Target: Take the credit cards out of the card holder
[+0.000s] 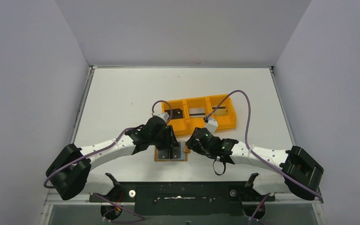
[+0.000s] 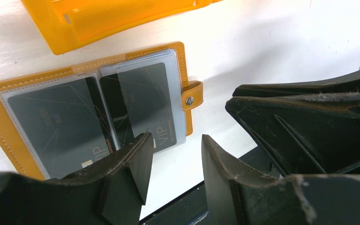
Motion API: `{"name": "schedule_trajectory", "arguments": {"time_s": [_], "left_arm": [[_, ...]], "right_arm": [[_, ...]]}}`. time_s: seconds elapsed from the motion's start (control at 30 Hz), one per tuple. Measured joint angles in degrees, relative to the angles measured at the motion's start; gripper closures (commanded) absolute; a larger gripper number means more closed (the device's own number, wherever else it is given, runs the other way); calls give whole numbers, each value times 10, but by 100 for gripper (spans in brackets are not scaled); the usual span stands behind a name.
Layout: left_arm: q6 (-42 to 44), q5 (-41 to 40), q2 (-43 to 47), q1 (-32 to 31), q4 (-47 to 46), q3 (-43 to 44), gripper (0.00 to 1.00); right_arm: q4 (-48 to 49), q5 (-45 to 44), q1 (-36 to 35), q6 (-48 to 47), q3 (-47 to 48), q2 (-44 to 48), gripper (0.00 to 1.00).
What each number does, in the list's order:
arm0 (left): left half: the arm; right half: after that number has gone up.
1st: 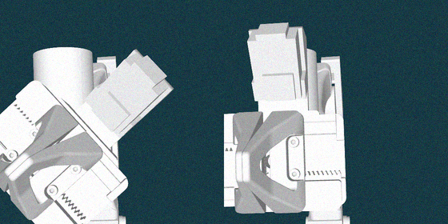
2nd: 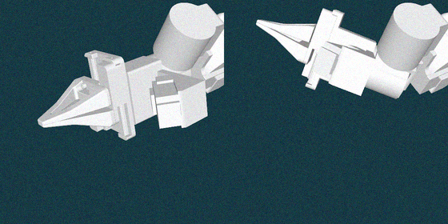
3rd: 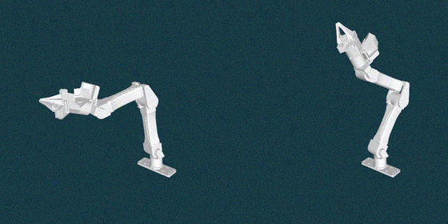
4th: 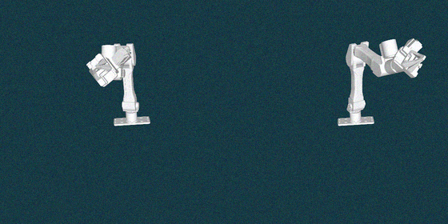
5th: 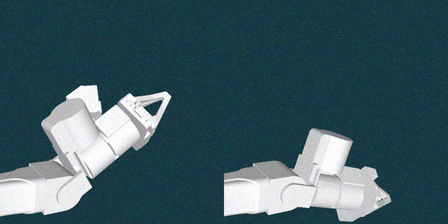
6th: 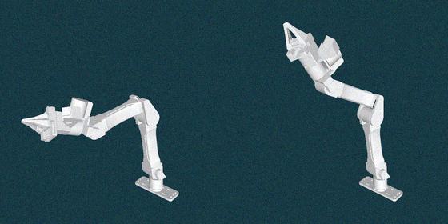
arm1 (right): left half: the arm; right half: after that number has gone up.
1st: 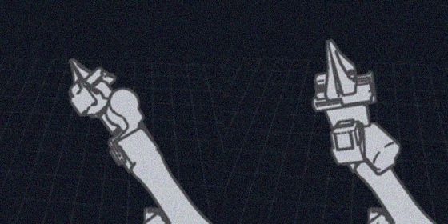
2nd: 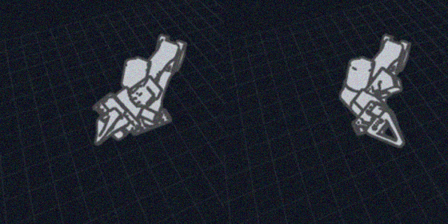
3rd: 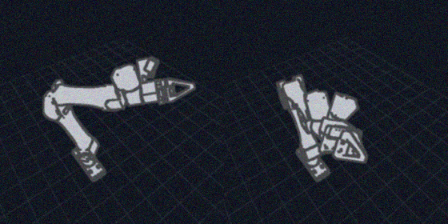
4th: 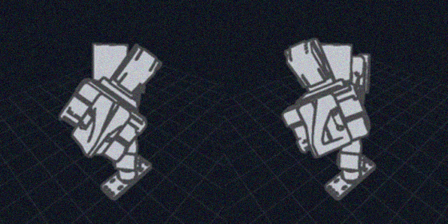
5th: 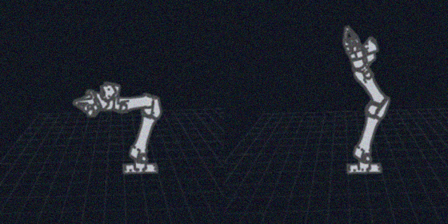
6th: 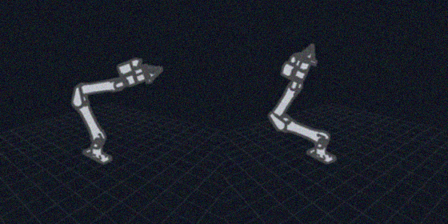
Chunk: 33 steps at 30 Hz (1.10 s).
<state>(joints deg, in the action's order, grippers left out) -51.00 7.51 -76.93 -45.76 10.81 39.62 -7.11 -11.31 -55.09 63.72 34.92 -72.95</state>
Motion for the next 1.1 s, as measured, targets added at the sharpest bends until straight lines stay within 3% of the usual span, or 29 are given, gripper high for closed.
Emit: {"name": "schedule_trajectory", "arguments": {"time_s": [0.37, 0.9, 1.1], "left_arm": [[-13, -33, 40, 13, 10, -41, 58], [-28, -6, 45, 43, -27, -87, 58], [-29, 2, 41, 46, -41, -92, 58]], "right_arm": [[71, 63, 0, -31, 11, -62, 80], [-6, 70, -1, -20, 83, -166, 98], [-13, 70, -1, -8, 101, -185, 100]]}}
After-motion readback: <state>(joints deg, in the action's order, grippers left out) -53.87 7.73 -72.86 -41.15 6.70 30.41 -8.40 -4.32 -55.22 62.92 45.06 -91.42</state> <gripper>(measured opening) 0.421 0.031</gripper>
